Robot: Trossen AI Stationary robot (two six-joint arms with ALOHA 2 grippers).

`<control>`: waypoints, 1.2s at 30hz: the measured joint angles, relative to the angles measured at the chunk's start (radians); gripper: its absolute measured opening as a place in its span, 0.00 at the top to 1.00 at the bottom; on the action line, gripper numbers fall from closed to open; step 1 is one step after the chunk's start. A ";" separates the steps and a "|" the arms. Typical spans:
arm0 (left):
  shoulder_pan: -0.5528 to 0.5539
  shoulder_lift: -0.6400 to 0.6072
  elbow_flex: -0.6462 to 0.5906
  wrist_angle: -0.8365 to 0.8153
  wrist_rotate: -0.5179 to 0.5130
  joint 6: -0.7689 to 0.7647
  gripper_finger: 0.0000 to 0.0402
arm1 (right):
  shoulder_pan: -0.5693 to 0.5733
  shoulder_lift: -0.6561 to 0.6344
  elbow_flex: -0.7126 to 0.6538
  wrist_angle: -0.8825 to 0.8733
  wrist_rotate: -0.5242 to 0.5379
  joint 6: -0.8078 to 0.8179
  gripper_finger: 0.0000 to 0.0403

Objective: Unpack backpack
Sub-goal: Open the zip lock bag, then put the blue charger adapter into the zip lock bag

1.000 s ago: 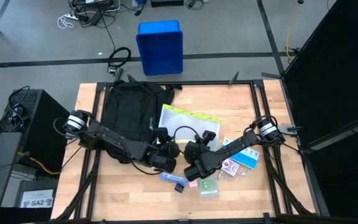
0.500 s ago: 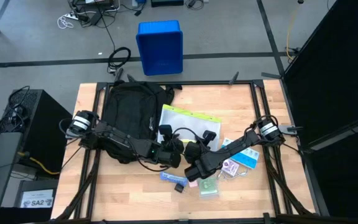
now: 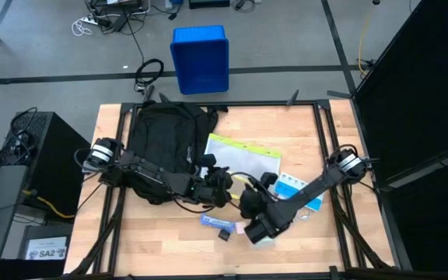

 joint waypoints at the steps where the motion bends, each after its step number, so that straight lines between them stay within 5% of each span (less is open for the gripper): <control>1: 0.003 0.000 0.000 0.000 0.001 0.000 1.00 | 0.011 0.000 0.000 -0.002 0.000 0.012 0.71; 8: 0.007 0.000 0.000 0.000 0.032 0.023 1.00 | 0.083 0.000 0.000 -0.090 0.009 0.154 0.48; 11: 0.012 0.000 0.000 0.011 -0.067 -0.034 1.00 | 0.102 0.000 0.000 -0.126 0.018 0.226 0.45; 14: 0.028 0.000 0.000 0.007 -0.197 -0.092 1.00 | 0.111 0.000 0.000 -0.139 0.020 0.268 0.45; 18: 0.046 0.000 0.000 0.007 -0.220 -0.127 1.00 | 0.120 0.000 0.000 -0.139 -0.009 0.303 0.48; 28: 0.047 0.000 0.000 0.006 -0.104 -0.138 1.00 | 0.208 0.001 -0.084 -0.085 -0.182 0.447 0.55; 36: 0.036 0.000 0.000 0.010 -0.051 -0.138 1.00 | 0.260 0.002 -0.168 0.155 -0.276 0.399 0.58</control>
